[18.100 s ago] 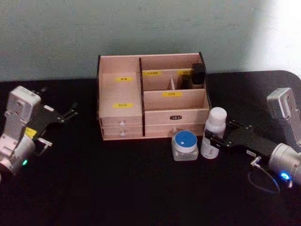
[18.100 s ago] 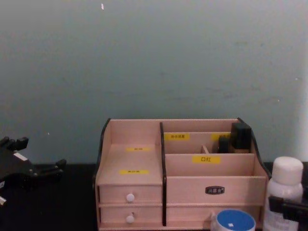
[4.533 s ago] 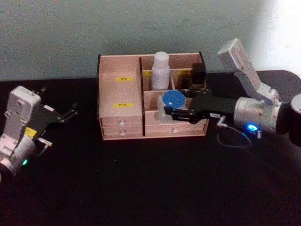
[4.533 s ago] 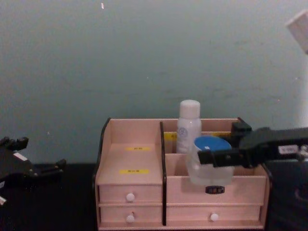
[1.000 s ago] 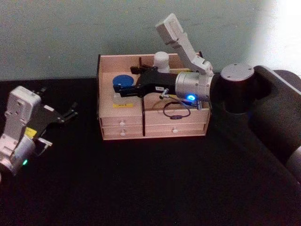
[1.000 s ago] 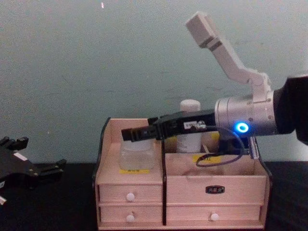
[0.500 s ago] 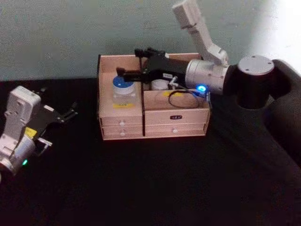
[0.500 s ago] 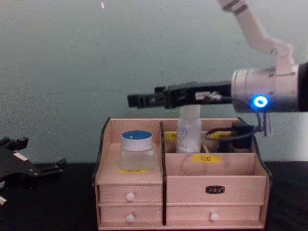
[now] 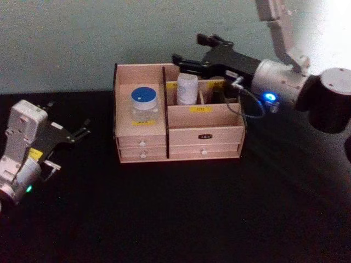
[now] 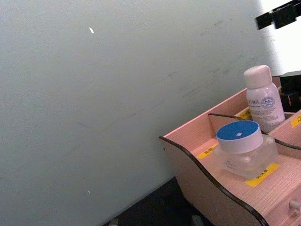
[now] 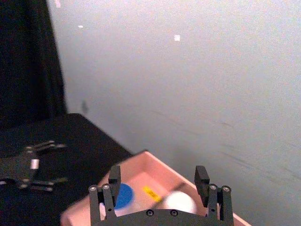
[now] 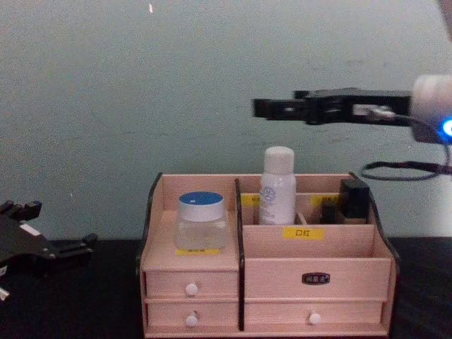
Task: Pick up the facial cleanser and watermelon frost from the table and place them into the tiered storage box.
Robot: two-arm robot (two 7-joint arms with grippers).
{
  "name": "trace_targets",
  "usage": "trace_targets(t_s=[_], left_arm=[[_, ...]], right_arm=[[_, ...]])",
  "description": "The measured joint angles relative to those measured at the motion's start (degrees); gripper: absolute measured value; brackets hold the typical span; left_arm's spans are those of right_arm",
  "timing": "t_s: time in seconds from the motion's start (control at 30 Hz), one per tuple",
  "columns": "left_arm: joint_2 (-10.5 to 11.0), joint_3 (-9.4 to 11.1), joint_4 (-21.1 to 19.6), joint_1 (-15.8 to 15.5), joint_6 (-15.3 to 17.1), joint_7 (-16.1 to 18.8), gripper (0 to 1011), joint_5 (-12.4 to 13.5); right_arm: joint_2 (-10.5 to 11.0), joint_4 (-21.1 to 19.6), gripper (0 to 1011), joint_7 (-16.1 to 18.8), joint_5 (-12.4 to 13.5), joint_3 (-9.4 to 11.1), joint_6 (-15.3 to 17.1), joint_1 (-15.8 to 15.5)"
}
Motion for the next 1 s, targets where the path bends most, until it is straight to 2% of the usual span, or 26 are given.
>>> trace_targets(t_s=[0.07, 0.3, 0.4, 0.73, 1.0], left_arm=[[0.00, 0.00, 0.00, 0.00, 0.00, 0.00, 1001, 0.00], [0.00, 0.00, 0.00, 0.00, 0.00, 0.00, 1001, 0.00], [0.00, 0.00, 0.00, 0.01, 0.00, 0.00, 1001, 0.00], [0.00, 0.00, 0.00, 0.00, 0.00, 0.00, 1001, 0.00], [0.00, 0.00, 0.00, 0.00, 0.00, 0.00, 1001, 0.00]], right_arm=[[1.46, -1.32, 1002, -1.55, 0.15, 1.50, -0.73, -1.79], [3.89, -4.21, 1002, -5.12, 0.33, 5.03, -2.50, -6.30], [4.73, -6.05, 1002, -7.54, 0.23, 7.35, -4.13, -9.79], [5.31, -9.55, 1002, -12.72, -1.59, 11.92, -8.93, -18.69], [4.66, -11.10, 1003, -16.02, -2.81, 15.59, -12.75, -24.42]])
